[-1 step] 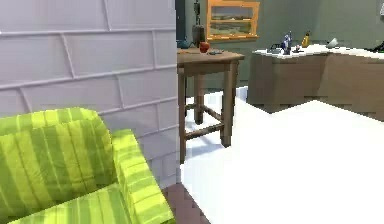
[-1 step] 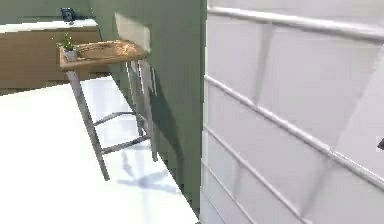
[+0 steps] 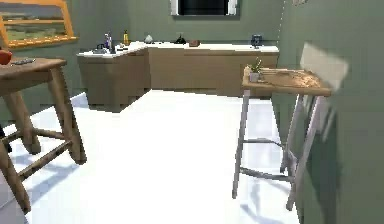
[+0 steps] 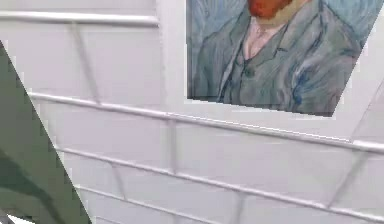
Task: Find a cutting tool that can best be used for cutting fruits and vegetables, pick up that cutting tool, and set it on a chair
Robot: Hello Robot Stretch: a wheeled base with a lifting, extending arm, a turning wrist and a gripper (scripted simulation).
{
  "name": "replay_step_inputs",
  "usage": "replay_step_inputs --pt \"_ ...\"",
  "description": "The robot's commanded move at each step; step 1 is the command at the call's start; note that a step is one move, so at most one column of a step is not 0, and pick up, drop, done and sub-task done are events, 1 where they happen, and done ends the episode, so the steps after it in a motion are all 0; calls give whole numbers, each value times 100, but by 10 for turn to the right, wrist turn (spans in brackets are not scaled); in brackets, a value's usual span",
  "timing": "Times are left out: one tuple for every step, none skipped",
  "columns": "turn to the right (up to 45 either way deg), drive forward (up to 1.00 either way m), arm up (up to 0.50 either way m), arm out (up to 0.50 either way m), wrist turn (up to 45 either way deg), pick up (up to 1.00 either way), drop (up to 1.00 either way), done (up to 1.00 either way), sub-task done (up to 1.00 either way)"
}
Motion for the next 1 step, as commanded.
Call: replay_step_inputs --pt "150 0 0 0 0 0 0 0 0"
